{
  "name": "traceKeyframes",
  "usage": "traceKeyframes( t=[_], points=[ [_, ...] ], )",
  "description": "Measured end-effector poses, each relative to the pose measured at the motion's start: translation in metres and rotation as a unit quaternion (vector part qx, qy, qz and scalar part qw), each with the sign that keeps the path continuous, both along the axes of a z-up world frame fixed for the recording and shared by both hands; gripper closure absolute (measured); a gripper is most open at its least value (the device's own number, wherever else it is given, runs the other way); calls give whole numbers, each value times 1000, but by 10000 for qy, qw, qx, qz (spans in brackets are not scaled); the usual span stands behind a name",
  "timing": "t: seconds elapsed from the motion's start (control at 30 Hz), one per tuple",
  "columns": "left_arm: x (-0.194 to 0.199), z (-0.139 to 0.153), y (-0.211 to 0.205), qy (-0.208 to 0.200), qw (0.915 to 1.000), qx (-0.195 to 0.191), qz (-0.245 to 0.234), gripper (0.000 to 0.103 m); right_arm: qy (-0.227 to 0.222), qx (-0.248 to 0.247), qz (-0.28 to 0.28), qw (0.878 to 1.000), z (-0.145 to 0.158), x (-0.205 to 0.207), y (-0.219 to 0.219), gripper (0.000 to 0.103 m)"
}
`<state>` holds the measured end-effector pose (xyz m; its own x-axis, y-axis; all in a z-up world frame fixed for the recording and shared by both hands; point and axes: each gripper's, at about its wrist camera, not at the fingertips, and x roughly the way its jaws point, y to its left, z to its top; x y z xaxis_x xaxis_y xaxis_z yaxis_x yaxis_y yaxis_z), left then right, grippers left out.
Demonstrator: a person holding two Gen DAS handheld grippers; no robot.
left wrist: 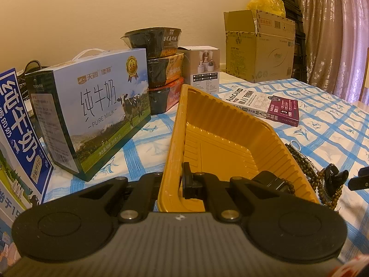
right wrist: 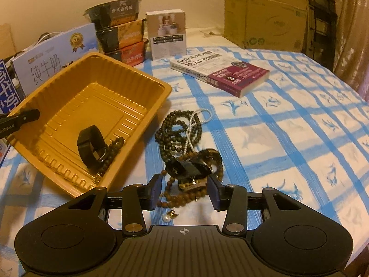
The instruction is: Organize jewelry
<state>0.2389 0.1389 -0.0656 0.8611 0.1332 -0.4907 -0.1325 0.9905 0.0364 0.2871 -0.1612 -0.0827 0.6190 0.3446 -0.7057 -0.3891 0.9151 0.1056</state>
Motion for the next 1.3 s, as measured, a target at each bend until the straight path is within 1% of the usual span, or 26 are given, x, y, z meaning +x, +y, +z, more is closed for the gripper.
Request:
traceKeyframes(
  t=[0.13, 0.23, 0.4, 0.47, 0.5, 0.57, 0.7, 0.77, 0.83, 0.93, 1.0, 1.13, 1.3],
  points=[
    [0, 0, 0, -1, 10000, 1, -1, 99, -190, -297, 114, 9993, -4, 6, 14, 58],
    [0, 0, 0, -2, 10000, 2, -7, 99, -358, -649, 223, 9970, -12, 9, 25, 58],
    [1, 1, 0, 3, 10000, 16, -12, 99, -665, -1241, 436, 9891, -27, 10, 38, 59],
    [1, 2, 0, -3, 10000, 15, -18, 99, -756, -1376, 495, 9864, -32, 9, 39, 59],
    [1, 2, 0, -4, 10000, 20, -17, 99, -793, -1392, 503, 9858, -34, 9, 38, 61],
    [1, 2, 0, -1, 10000, 5, -6, 99, -841, -1364, 561, 9855, -35, 9, 36, 80],
    [2, 2, 0, -1, 10000, -5, -7, 99, -949, -1317, 557, 9852, -35, 9, 31, 83],
    [2, 2, 1, -2, 10000, -13, -13, 99, -947, -1176, 446, 9875, -31, 10, 26, 83],
    [2, 2, 1, -7, 10000, -7, -14, 99, -848, -889, 259, 9921, -25, 14, 16, 83],
    [1, 2, 1, -12, 10000, -19, -7, 99, -734, -458, 38, 9962, -8, 18, 2, 83],
    [1, 2, 1, -12, 10000, -14, -5, 99, -735, -202, -15, 9971, 8, 18, -3, 83],
    [1, 1, 1, -8, 10000, -17, 8, 99, -762, 346, 111, 9964, 37, 15, 0, 83],
    [1, 1, 1, -5, 10000, -28, 14, 99, -469, 1043, 564, 9918, 54, 12, 24, 83]
  ],
)
